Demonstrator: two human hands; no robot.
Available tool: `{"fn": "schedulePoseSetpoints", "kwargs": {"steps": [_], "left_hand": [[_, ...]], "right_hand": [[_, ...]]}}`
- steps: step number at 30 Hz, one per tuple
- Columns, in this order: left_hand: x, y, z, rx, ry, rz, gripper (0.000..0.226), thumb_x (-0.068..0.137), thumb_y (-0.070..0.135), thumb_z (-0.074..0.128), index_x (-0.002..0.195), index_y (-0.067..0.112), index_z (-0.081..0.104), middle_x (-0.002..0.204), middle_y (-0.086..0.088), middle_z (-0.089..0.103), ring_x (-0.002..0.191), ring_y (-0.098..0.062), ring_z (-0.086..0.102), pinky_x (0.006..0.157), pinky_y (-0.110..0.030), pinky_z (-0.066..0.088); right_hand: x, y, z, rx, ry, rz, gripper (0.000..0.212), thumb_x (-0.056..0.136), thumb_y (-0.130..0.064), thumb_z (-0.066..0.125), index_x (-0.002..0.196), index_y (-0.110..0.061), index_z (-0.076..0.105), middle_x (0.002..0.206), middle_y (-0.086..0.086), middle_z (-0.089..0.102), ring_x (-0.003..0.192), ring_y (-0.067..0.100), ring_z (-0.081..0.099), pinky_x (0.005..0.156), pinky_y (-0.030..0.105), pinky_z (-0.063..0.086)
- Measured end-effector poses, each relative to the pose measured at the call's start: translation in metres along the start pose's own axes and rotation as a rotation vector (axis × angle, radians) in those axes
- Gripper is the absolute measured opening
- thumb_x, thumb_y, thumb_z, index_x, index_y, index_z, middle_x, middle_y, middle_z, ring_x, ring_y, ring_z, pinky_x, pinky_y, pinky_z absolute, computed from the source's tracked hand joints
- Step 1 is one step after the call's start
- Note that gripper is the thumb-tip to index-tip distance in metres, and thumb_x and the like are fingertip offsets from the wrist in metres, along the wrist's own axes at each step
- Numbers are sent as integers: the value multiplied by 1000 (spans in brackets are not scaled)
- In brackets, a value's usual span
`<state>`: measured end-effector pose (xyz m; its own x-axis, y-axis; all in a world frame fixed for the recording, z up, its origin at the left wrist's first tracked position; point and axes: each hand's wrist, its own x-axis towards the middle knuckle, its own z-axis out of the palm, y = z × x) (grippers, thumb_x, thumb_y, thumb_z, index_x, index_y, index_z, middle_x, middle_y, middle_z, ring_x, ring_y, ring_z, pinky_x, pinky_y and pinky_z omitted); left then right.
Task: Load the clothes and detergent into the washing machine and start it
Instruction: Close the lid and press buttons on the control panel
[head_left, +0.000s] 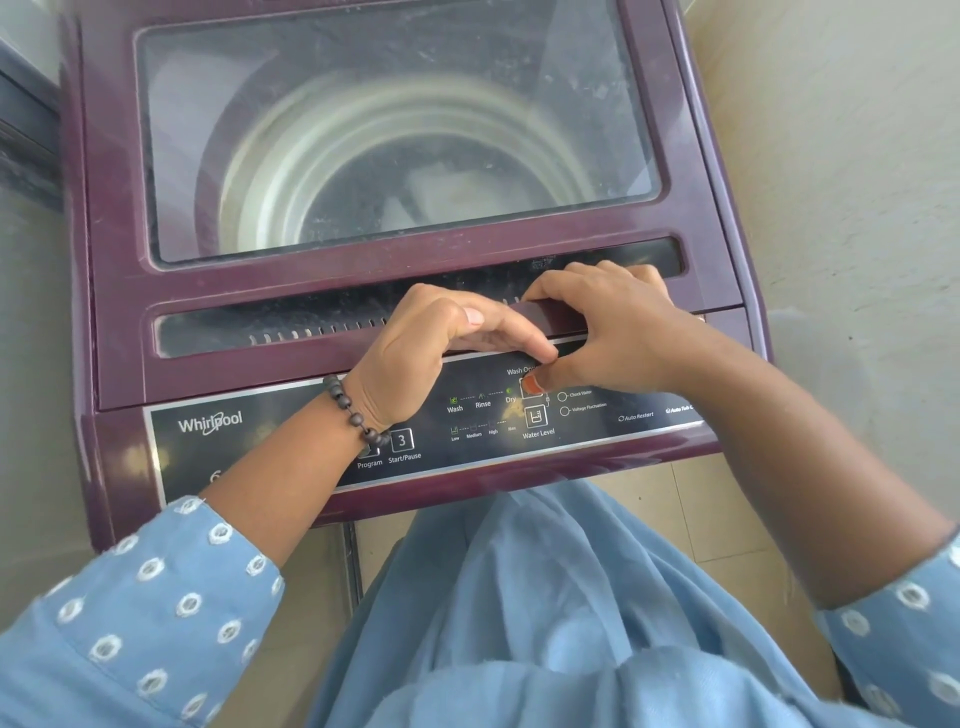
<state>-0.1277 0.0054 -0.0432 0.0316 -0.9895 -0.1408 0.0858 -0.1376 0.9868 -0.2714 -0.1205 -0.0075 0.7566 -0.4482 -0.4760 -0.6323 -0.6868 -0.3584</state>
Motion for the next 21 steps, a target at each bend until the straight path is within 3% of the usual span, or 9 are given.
{"fn": "schedulePoseSetpoints", "kwargs": {"steps": [6, 12, 15, 18, 21], "left_hand": [[0, 3, 0, -3, -18, -12, 53, 81, 7, 24, 100, -6, 72, 100, -18, 75, 103, -26, 70, 92, -27, 51], [-4, 9, -1, 3, -42, -34, 51, 82, 11, 27, 99, -2, 73, 101, -16, 75, 101, -23, 70, 90, -23, 50], [-13, 9, -7, 15, -66, -27, 52, 79, 26, 32, 98, 4, 74, 102, -13, 75, 101, -24, 70, 90, -25, 51], [-25, 8, -18, 33, -32, -41, 54, 78, 29, 29, 97, 6, 75, 101, -11, 76, 101, -24, 71, 89, -26, 52], [-37, 7, -25, 46, -8, -57, 55, 78, 28, 28, 96, 5, 75, 100, -10, 76, 100, -24, 71, 88, -26, 52]], "right_hand": [[-3, 2, 2, -24, -13, -34, 67, 69, -61, 69, 126, -34, 47, 104, -10, 48, 100, 16, 40, 87, 32, 17], [-4, -4, -3, -38, -60, -40, 85, 58, -78, 60, 130, -38, 41, 103, -12, 45, 101, 14, 37, 93, 34, 21], [-6, -13, 2, -62, -35, -64, 90, 59, -76, 67, 135, -39, 36, 110, -12, 42, 112, 17, 36, 103, 41, 21], [-8, -24, 11, -99, -23, -90, 102, 59, -74, 69, 144, -39, 27, 126, -7, 38, 126, 21, 30, 114, 52, 10], [-8, -34, 18, -133, -8, -101, 111, 58, -76, 67, 149, -35, 19, 134, -5, 33, 132, 22, 24, 114, 63, 0]]}}
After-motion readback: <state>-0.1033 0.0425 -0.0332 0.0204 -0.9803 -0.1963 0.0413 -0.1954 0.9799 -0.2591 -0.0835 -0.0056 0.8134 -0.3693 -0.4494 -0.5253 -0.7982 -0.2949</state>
